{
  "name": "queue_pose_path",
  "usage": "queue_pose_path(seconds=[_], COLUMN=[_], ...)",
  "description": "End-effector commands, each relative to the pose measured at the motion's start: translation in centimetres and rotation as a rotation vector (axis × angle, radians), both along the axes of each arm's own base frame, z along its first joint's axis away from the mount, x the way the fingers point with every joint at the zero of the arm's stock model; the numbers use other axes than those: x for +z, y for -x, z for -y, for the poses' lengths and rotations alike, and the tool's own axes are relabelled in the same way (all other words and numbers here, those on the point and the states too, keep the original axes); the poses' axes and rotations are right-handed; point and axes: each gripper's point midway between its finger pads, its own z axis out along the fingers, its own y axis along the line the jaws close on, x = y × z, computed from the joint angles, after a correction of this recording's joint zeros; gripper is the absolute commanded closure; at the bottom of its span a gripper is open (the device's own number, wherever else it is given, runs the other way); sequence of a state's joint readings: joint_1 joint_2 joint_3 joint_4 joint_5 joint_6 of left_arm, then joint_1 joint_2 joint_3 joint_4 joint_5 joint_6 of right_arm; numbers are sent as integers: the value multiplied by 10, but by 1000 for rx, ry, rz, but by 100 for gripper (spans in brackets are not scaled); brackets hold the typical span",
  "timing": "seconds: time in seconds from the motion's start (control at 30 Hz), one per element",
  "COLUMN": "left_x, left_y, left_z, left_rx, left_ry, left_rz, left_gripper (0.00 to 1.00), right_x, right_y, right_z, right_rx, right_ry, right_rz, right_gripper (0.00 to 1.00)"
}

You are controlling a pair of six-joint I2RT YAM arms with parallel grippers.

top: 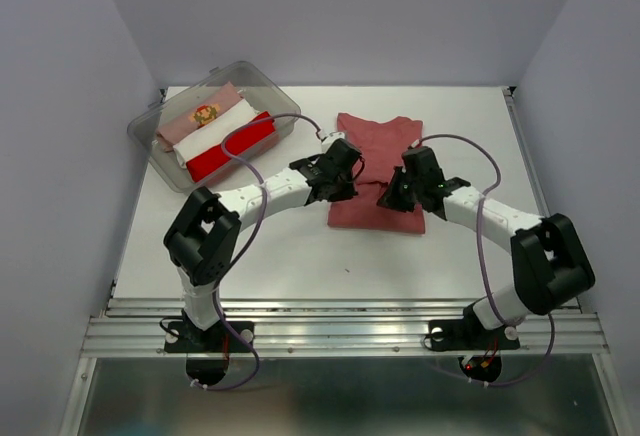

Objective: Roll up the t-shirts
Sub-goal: Roll the T-shirt to the center of the board.

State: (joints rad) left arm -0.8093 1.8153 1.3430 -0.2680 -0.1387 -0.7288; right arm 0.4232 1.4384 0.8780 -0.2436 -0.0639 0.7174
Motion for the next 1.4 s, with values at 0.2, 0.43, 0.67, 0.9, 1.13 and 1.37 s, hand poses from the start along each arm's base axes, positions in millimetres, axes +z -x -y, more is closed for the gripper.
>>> queue_pose_path(seconds=[0.2,0.43,0.67,0.9,1.13,1.37], left_x=[9,11,-5,-68,-78,-42], left_y=[6,12,5,6,12,-14], left_z=[-21,2,8,-24,-36,-57], left_rx=[42,-37,-30,62,71,131], left_ry=[36,86,36,-55,-94,-85], left_rz=[-4,-8,-22,-73,-87,11], left_gripper=[100,100,100,100,100,100], right_x=[-60,13,-4,-72,-58,-4], right_y=[-13,-19,-9,13,14,-4], right_z=[-2,19,58,83,80,93], right_rx=[-31,-80,-139,-160,-163,-214], right_ry=[54,98,159,259,222,252], right_rz=[-83,86,36,-105,-67,57], right_gripper=[99,99,99,99,99,99])
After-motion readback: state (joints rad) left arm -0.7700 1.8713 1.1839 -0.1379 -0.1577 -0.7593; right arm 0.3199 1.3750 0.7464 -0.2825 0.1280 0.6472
